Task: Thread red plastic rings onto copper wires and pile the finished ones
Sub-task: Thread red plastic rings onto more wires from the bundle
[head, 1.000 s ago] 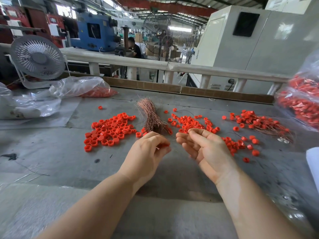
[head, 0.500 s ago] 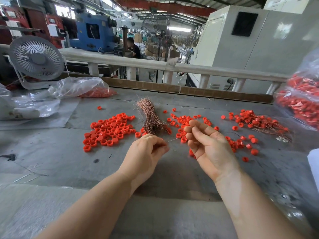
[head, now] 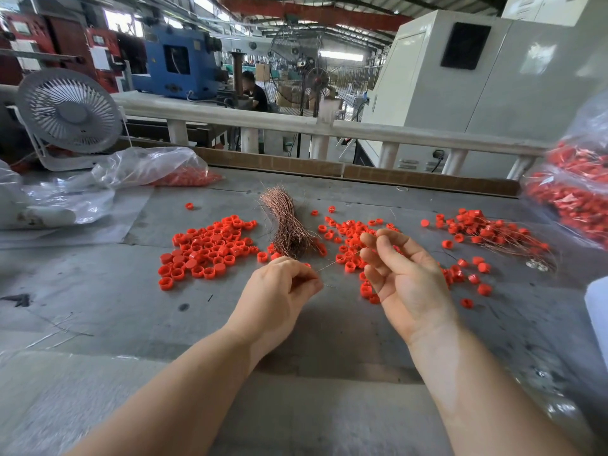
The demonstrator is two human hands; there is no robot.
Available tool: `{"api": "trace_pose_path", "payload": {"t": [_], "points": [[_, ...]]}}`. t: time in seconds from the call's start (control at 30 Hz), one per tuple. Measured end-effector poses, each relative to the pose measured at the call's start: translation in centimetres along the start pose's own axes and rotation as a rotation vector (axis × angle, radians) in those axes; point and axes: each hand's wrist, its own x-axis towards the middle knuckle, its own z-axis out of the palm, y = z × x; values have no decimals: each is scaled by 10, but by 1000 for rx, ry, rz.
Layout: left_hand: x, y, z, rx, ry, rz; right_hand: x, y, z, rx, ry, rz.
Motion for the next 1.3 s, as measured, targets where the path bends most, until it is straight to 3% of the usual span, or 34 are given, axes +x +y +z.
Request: {"api": "trace_pose_path", "payload": {"t": [0.37, 0.9, 1.17, 1.3], "points": [[-1, -3, 0, 25, -15, -25, 3, -2, -4, -33, 128, -65], [-1, -1, -1, 7, 23, -63, 4, 1, -3, 19, 114, -72], [-1, -1, -2, -6, 18, -67, 10, 3, -6, -180, 256, -283], [2, -2, -3, -190, 54, -145, 12, 5, -8, -324, 234, -399]]}}
